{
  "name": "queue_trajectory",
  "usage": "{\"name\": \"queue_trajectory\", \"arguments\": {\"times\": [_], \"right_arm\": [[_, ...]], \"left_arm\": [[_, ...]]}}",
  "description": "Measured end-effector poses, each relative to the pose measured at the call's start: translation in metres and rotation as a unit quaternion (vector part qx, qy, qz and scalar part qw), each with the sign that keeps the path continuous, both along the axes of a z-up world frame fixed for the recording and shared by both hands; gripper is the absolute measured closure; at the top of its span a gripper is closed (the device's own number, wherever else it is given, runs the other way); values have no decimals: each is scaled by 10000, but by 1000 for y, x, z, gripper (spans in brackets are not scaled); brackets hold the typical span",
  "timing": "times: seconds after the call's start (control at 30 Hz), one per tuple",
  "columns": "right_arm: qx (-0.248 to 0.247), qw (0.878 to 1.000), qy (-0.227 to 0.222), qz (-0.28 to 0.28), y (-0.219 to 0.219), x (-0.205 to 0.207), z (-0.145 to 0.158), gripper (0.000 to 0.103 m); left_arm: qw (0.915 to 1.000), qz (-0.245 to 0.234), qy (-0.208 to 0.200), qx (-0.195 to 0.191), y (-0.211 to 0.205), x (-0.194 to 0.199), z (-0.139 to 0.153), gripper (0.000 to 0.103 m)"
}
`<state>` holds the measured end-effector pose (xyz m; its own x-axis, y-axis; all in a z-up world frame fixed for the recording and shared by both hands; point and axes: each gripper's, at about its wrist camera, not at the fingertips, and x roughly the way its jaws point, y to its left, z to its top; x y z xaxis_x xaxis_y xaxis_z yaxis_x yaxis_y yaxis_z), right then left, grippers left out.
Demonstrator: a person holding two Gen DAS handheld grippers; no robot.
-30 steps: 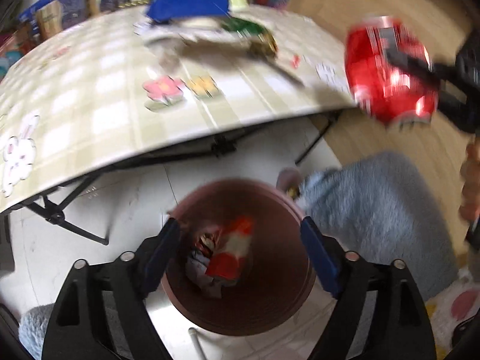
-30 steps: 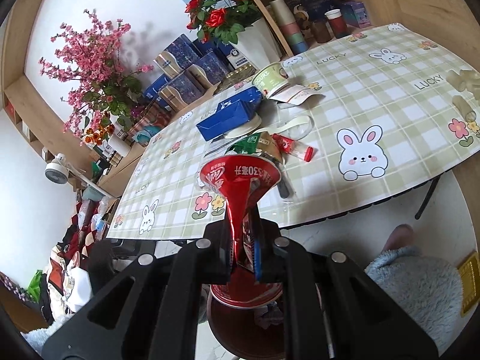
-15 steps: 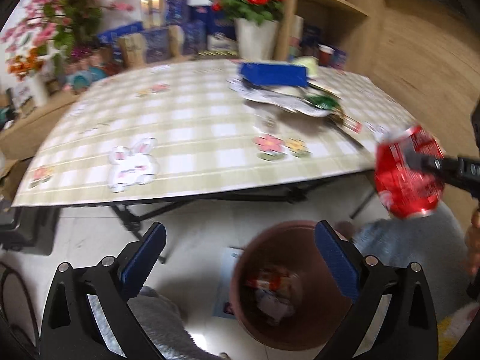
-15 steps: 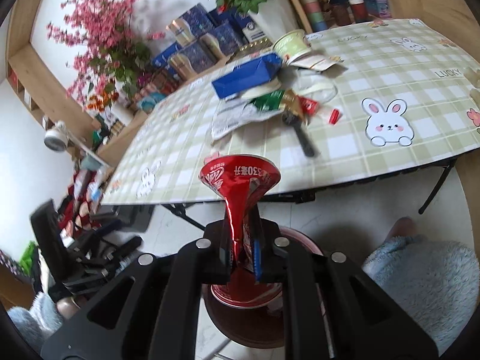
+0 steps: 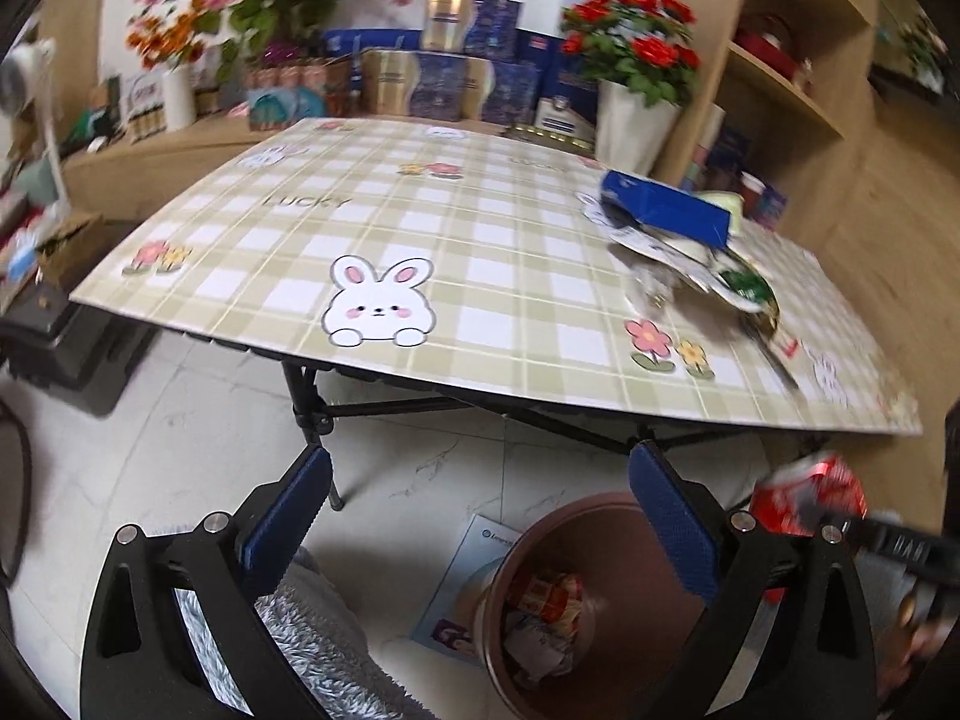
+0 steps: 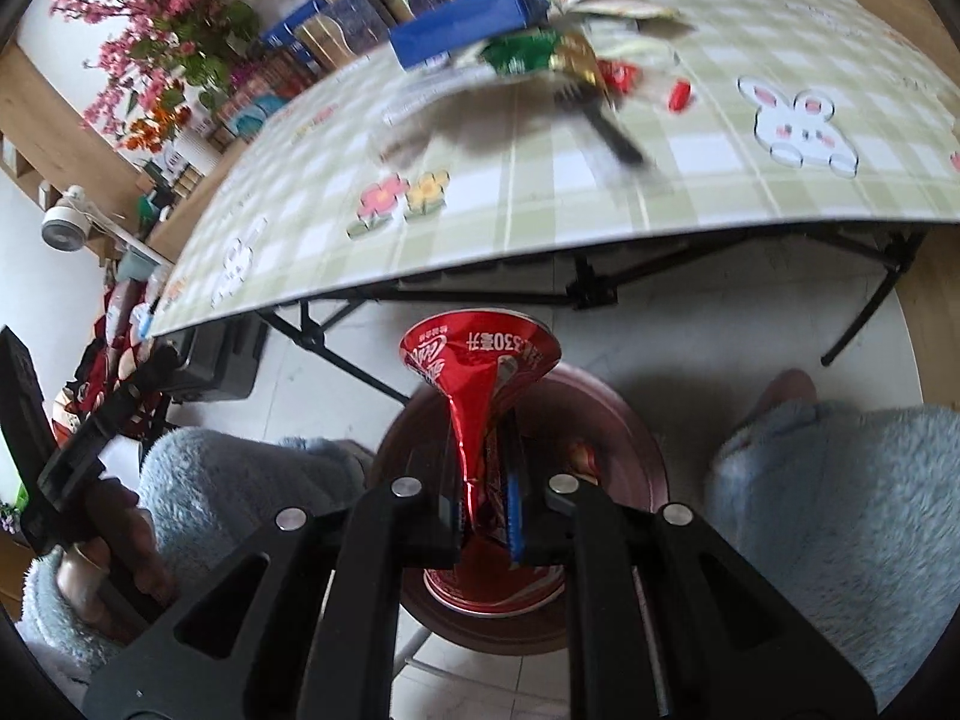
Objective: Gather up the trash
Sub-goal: 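Lower the right tool into the bin and release the red can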
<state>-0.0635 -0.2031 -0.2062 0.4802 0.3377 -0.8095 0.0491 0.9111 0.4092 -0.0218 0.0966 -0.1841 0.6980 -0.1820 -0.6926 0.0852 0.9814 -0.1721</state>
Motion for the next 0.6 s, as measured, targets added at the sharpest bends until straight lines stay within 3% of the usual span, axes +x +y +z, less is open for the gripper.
{"name": "queue_trajectory", "arguments": {"times": [0.37, 0.43, 0.6], "right_arm": [[-99, 9995, 286, 1, 1, 1, -12, 89], [-104, 9994, 341, -32, -1, 0, -14, 81], [-144, 9994, 318, -63, -3, -1, -13, 75]], "left_arm": [[9999, 136, 35, 22, 3, 2, -3, 6], [9999, 126, 40, 44, 2, 3, -3, 6], [9999, 86, 40, 116, -1, 3, -3, 6]]}}
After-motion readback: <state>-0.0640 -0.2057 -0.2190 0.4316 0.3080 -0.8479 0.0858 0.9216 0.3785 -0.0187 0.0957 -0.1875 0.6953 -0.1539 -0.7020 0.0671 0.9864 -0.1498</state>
